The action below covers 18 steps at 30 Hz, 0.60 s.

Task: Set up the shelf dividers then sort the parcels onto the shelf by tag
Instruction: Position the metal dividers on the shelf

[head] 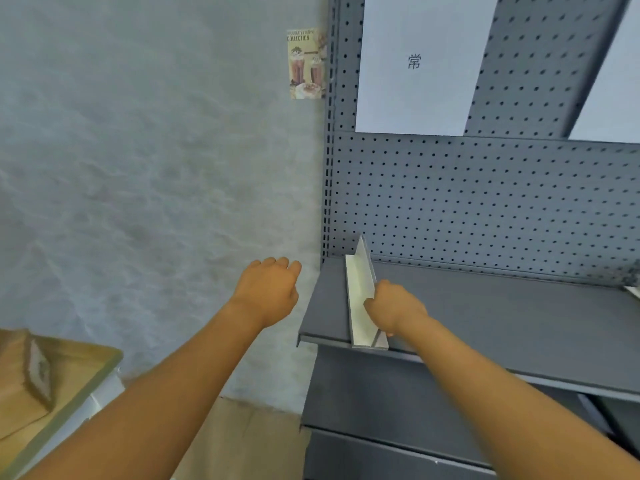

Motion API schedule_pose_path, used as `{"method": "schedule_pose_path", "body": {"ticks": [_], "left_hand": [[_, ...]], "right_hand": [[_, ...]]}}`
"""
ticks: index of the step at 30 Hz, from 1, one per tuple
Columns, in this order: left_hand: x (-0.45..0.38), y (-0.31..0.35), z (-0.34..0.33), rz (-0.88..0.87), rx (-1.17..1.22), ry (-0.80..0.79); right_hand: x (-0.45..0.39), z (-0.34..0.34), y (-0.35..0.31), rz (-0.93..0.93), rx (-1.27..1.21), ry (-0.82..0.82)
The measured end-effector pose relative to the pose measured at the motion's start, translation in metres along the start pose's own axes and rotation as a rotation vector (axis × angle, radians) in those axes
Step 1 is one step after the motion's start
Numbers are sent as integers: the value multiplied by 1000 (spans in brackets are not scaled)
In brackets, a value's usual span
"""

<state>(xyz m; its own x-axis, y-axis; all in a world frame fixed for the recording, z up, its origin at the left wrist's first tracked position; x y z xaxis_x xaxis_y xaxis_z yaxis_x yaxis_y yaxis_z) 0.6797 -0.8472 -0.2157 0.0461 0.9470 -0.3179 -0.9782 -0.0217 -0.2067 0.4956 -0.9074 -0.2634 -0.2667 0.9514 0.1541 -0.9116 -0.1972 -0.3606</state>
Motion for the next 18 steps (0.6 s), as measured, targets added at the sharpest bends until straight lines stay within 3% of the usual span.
{"method": "schedule_pose_path", "body": {"ticks": [9,18], "left_hand": [[-43,108,24,-124,74,16],[-66,224,37,-124,86,18]], "right_hand": [[24,58,67,-35,77,124],[47,103,204,-80,129,102]]}}
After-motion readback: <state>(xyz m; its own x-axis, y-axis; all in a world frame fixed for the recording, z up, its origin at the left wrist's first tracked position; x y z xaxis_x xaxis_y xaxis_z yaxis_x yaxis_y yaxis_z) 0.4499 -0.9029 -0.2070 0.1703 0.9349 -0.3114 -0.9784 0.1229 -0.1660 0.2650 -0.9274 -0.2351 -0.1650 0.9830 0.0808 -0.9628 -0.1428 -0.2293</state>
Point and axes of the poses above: each hand's wrist, its own x-axis away from the middle knuckle, its own z-axis out of the back of the hand, y = z × x, the point moved 9 cm from there along -x, towards the middle knuckle, and after that the axes turned 2 degrees about x, right-handed, at the moved point
